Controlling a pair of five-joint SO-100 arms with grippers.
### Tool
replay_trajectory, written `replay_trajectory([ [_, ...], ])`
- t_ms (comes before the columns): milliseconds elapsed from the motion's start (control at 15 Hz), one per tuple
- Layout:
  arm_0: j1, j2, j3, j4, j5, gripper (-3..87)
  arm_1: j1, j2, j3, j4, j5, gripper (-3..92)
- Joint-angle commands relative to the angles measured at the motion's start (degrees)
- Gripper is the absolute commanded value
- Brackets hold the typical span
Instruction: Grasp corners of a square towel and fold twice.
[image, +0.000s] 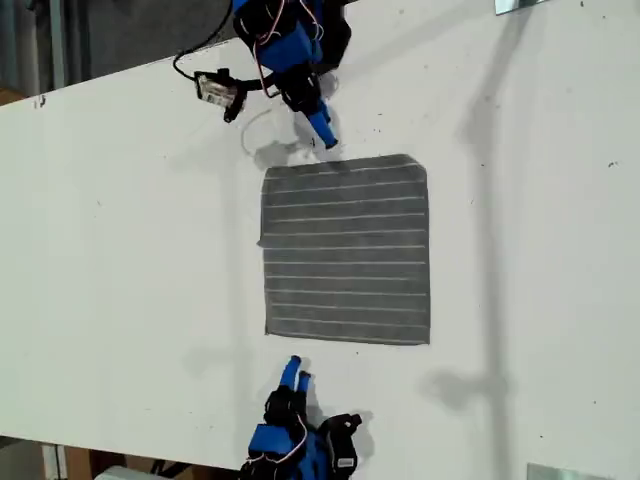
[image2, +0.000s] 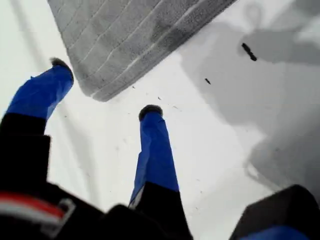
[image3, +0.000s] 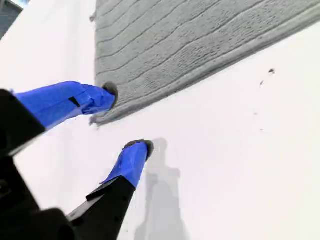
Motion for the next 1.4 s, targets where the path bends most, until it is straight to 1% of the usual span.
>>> replay_trajectory([
  [0, -6.5, -27.0, -9.8, -5.6, 7.5, 18.7, -1.8, -39.9, -23.1, 0.1, -2.3, 37.0],
  [67, -7.8, -36.1, -10.5, -12.0, 9.6, 18.9, -5.1, -50.8, -28.3, -0.7, -0.8, 40.7],
  [133, -8.4, -42.6, -12.1, -15.2, 11.0, 19.2, -9.5, -59.5, -33.5, -1.8, 1.2, 42.5],
  [200, -8.6, -44.1, -12.8, -15.7, 11.9, 19.7, -14.0, -66.1, -39.2, -2.5, 3.5, 42.6],
  [333, -10.0, -40.3, -10.6, -15.5, 12.4, 19.9, -21.5, -74.6, -47.4, -2.0, 8.7, 42.3],
  [467, -10.2, -35.9, -8.5, -14.6, 12.0, 20.0, -25.6, -79.5, -51.8, -2.8, 12.0, 42.1],
  [733, -10.5, -35.8, -8.2, -14.5, 10.9, 19.5, -27.1, -94.3, -64.9, -3.7, 11.7, 40.3],
  [933, -10.4, -35.6, -8.0, -14.7, 11.4, 19.3, -25.0, -96.5, -65.0, -6.2, 10.3, 38.6],
  [1000, -10.3, -35.6, -8.0, -14.7, 11.5, 19.2, -24.4, -96.9, -64.9, -6.6, 9.9, 35.6],
  [1133, -10.3, -35.6, -7.9, -14.8, 11.6, 19.2, -23.2, -97.3, -64.9, -6.9, 9.8, 20.6],
  [1200, -10.3, -35.6, -7.9, -14.8, 11.7, 19.2, -22.7, -97.3, -65.2, -6.7, 9.7, 18.6],
  [1333, -10.2, -35.6, -7.9, -14.9, 11.9, 18.9, -22.1, -97.1, -66.5, -5.4, 9.0, 32.8],
])
